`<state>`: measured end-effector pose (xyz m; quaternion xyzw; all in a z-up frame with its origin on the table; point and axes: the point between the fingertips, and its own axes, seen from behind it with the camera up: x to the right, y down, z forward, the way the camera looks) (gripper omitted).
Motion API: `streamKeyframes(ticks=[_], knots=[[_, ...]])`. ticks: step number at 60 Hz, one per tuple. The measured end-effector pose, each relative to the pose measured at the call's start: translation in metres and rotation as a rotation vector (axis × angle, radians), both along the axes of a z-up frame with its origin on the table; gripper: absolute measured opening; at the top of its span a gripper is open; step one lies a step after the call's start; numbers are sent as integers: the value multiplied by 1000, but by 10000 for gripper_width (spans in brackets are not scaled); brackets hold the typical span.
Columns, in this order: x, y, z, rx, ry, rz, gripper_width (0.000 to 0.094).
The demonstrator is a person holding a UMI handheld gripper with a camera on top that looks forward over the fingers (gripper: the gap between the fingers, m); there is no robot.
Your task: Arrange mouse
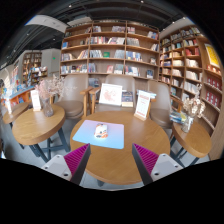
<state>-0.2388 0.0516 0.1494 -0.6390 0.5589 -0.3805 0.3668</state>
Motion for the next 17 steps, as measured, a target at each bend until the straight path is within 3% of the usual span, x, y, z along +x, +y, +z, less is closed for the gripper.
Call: streamKeyframes(ticks=[17], knots=[[-59,-20,5,1,-36,-11,856]])
